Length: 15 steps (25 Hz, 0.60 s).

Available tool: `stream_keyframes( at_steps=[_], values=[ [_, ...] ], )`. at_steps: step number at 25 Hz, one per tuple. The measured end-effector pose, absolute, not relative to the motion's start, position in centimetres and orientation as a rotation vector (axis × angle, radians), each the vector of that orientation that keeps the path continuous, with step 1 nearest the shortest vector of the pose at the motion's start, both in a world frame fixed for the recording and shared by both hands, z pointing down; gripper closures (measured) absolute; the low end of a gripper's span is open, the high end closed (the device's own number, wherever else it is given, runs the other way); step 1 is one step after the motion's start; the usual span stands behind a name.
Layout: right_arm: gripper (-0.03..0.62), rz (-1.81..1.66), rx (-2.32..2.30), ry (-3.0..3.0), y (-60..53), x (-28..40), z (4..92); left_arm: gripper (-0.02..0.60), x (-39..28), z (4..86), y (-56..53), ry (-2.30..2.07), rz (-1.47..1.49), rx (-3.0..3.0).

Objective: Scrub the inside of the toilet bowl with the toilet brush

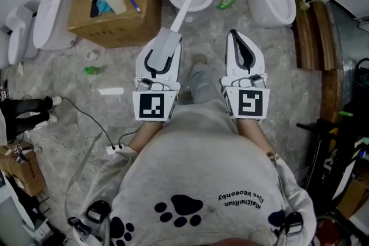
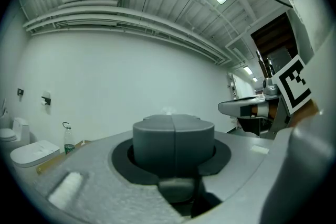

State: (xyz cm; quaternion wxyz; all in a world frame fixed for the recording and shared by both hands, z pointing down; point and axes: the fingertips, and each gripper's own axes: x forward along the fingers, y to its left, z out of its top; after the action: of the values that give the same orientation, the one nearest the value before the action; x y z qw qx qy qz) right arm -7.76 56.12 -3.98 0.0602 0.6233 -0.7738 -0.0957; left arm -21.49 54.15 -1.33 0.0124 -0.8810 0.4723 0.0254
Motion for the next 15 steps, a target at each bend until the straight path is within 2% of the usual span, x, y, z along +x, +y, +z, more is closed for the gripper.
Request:
stream_keyframes(
  at_steps=[15],
  values=[
    [0.595,-0.216,1.820,-2.388,43.8,-4.5,-1.5,0.430,-18.0,0.6,43.0,1.521,0.081,-2.763]
  ],
)
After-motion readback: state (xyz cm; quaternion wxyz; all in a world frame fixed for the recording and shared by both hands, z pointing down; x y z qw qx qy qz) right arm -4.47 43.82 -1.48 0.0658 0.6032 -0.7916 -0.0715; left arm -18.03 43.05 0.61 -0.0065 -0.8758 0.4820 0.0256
